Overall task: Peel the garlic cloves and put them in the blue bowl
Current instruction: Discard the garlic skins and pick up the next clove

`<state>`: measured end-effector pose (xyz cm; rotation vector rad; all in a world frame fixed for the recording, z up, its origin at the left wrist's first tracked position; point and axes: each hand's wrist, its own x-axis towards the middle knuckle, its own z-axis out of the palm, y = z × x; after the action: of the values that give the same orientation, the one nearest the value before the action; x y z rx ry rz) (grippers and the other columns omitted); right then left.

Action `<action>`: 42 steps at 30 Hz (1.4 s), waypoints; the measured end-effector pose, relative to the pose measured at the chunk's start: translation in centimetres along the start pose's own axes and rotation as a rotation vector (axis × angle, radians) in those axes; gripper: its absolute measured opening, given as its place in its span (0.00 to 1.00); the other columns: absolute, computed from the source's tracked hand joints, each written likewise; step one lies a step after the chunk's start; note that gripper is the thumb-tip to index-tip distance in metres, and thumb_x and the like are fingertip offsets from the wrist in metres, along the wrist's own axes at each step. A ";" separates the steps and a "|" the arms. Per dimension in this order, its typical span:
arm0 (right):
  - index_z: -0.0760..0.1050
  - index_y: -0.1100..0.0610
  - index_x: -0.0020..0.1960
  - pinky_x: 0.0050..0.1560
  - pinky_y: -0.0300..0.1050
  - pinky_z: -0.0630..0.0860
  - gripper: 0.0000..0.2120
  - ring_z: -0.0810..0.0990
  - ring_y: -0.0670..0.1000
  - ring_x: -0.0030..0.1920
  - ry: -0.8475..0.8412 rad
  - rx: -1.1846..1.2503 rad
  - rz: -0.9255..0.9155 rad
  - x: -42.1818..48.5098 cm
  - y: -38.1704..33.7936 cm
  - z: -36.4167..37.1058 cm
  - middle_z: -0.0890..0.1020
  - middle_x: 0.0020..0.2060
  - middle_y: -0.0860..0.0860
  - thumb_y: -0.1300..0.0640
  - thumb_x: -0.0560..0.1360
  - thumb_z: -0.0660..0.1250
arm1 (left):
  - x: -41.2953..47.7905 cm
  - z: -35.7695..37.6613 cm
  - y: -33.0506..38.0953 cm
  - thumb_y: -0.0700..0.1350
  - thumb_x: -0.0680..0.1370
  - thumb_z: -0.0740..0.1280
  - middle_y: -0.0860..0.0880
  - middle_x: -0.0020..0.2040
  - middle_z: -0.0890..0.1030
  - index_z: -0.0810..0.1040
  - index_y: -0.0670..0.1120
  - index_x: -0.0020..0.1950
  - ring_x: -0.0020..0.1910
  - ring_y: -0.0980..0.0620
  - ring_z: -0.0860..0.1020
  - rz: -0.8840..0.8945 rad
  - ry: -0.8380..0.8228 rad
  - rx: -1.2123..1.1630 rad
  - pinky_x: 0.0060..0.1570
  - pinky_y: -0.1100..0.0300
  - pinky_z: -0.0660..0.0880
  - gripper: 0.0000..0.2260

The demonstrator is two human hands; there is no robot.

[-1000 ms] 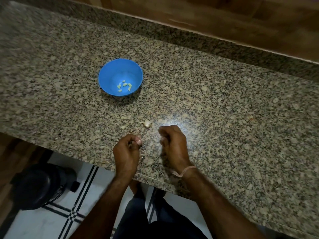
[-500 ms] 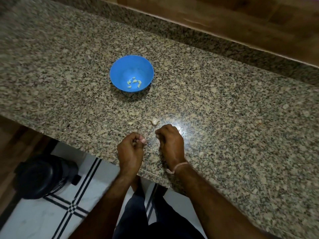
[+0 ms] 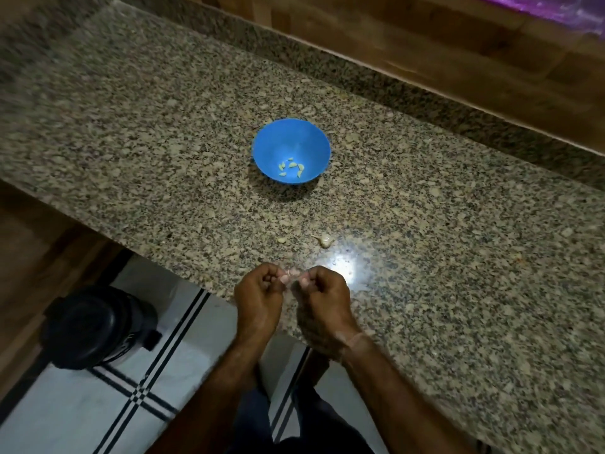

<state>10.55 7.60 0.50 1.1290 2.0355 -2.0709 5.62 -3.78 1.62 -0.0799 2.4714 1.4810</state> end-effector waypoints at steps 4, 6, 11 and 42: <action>0.79 0.57 0.37 0.32 0.42 0.70 0.17 0.72 0.52 0.30 -0.137 0.288 0.203 -0.9 -2.7 4.2 0.76 0.32 0.59 0.66 0.83 0.64 | 0.6 -4.3 -2.0 0.36 0.77 0.72 0.53 0.38 0.84 0.83 0.47 0.42 0.36 0.62 0.80 -0.068 0.082 -0.083 0.38 0.67 0.75 0.08; 0.78 0.58 0.35 0.39 0.46 0.77 0.18 0.75 0.53 0.32 -0.203 0.289 0.235 -1.2 -3.1 7.6 0.77 0.31 0.58 0.66 0.83 0.65 | 0.9 -7.4 -3.1 0.37 0.78 0.72 0.51 0.40 0.85 0.83 0.48 0.44 0.38 0.55 0.81 -0.107 0.134 -0.119 0.39 0.62 0.76 0.07; 0.78 0.60 0.39 0.44 0.44 0.75 0.14 0.74 0.53 0.36 -0.395 0.183 0.237 -3.2 -3.4 19.3 0.76 0.31 0.56 0.70 0.81 0.64 | 1.7 -18.0 -8.1 0.38 0.79 0.72 0.55 0.37 0.84 0.81 0.52 0.40 0.35 0.62 0.79 -0.160 0.280 -0.190 0.40 0.63 0.76 0.12; 0.79 0.61 0.43 0.44 0.46 0.75 0.11 0.76 0.52 0.38 -0.619 -0.383 0.617 1.3 14.1 64.2 0.78 0.40 0.59 0.68 0.82 0.64 | 8.3 -45.3 -44.1 0.40 0.79 0.73 0.47 0.35 0.83 0.83 0.43 0.43 0.33 0.49 0.79 -0.880 0.727 -0.499 0.33 0.63 0.76 0.06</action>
<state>-13.37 -50.21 -19.69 0.7731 1.4492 -1.4072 -3.23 -63.81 -18.03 -1.7894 1.8745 1.7069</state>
